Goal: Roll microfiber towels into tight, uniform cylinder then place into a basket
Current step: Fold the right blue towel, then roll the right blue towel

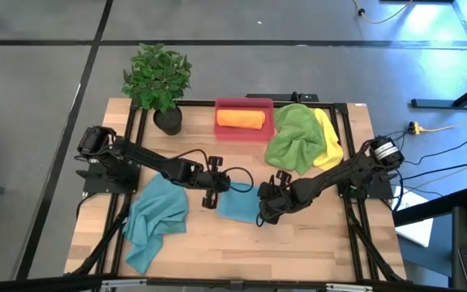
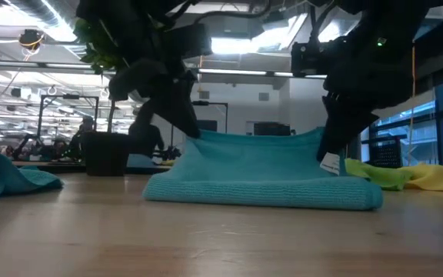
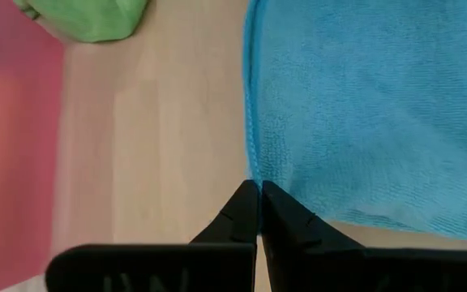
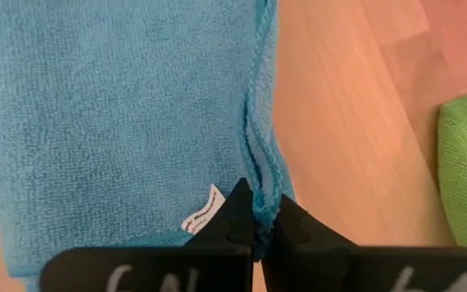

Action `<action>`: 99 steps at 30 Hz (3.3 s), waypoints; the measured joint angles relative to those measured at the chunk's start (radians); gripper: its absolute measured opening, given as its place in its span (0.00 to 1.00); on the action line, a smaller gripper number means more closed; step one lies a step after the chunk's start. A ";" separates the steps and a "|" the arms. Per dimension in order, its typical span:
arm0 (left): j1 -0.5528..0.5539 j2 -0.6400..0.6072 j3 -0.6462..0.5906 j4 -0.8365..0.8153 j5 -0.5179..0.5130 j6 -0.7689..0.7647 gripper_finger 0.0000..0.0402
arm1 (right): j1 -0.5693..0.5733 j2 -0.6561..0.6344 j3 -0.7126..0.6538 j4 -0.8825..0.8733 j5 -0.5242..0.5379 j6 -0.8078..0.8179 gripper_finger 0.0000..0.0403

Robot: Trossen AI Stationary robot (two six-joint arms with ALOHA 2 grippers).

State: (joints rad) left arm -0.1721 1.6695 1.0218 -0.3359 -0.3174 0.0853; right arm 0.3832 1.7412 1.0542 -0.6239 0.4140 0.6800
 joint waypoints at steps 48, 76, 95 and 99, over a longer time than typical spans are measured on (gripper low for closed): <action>-0.128 -0.036 -0.158 0.556 -0.077 -0.027 0.22 | 0.074 -0.098 -0.279 0.765 0.074 -0.236 0.22; -0.055 -0.018 -0.394 0.799 0.047 -0.184 0.22 | -0.047 -0.101 -0.535 0.965 0.108 -0.079 0.02; -0.029 0.142 -0.372 0.822 0.043 -0.161 0.22 | -0.046 -0.101 -0.535 0.934 0.142 -0.081 0.03; -0.029 0.142 -0.353 0.820 0.045 -0.158 0.22 | -0.046 -0.101 -0.535 0.934 0.155 -0.088 0.03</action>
State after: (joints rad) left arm -0.2012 1.8111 0.6692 0.4844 -0.2726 -0.0729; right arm 0.3370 1.6402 0.5190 0.3104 0.5686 0.5919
